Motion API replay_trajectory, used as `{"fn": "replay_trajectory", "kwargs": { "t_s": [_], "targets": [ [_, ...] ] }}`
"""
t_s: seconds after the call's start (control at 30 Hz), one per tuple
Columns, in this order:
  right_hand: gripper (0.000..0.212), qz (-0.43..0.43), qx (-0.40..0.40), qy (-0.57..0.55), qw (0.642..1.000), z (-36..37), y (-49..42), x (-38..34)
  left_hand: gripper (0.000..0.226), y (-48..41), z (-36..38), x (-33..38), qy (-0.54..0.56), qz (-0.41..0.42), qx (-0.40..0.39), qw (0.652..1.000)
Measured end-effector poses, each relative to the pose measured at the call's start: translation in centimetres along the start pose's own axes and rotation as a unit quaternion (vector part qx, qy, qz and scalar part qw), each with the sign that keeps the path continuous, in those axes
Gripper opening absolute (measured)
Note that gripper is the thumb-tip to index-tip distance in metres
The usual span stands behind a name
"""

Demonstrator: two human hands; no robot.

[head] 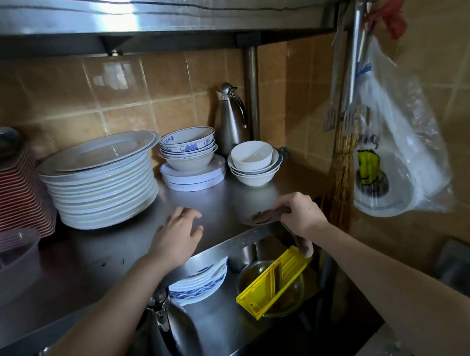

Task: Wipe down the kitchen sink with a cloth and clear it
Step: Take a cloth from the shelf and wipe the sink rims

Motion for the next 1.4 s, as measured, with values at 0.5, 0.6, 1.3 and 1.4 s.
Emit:
{"fn": "replay_trajectory", "kwargs": {
  "t_s": [0.5,0.6,1.3,1.4],
  "targets": [
    [0.037,0.054,-0.026,0.001,0.998,-0.1,15.0,2.2,0.029,11.9,3.5,2.4,0.036,0.06,-0.028,0.997],
    [0.036,0.075,-0.029,-0.013,0.997,0.8,17.6,3.0,0.034,14.0,5.1,2.4,0.026,0.071,-0.061,0.995],
    [0.03,0.239,-0.069,-0.113,0.962,11.9,25.7,8.9,0.031,22.2,14.9,-0.7,0.08,-0.038,-0.144,0.986],
    [0.035,0.235,-0.106,-0.074,0.963,12.2,26.2,12.1,0.03,23.0,16.5,-0.7,0.092,-0.044,-0.163,0.981]
  ]
}}
Point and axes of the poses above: each hand's wrist, its own y-axis away from the middle knuckle, its own z-axis out of the palm, x = y × z, the point moved 1 cm from there along -y, towards the middle knuckle, and after that the axes turned 10 degrees about y, right-handed, at the moved point
